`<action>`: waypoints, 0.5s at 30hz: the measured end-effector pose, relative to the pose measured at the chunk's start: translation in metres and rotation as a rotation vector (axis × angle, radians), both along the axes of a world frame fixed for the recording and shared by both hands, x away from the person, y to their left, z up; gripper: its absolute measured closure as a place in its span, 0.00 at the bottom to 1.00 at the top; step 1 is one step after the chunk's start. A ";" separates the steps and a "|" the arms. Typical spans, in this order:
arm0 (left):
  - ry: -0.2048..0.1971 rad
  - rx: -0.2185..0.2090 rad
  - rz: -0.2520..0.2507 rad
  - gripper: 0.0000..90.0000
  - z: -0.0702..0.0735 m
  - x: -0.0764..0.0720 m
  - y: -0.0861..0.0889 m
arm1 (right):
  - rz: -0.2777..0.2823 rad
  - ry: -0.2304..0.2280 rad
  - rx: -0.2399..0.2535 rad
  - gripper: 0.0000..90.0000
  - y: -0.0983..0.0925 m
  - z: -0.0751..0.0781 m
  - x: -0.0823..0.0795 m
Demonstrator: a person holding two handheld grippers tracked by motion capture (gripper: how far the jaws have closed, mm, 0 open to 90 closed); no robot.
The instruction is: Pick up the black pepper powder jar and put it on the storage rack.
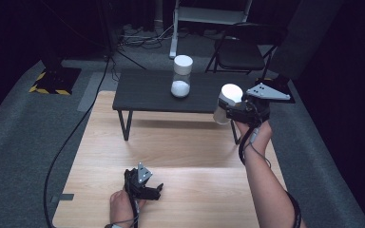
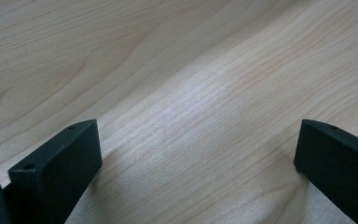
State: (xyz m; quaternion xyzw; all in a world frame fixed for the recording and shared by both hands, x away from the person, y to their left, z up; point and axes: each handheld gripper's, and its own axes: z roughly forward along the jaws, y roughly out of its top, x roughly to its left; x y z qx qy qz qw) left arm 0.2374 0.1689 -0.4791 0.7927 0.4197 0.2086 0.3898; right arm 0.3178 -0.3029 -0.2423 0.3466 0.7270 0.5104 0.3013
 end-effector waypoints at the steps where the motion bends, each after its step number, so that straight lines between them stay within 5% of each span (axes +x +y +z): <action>1: 0.000 0.000 0.000 0.00 0.000 0.000 0.000 | -0.003 -0.003 -0.009 0.33 0.002 0.002 0.002; 15: 0.001 0.000 0.001 0.00 0.000 0.000 0.000 | -0.025 0.007 0.010 0.33 0.019 0.010 0.042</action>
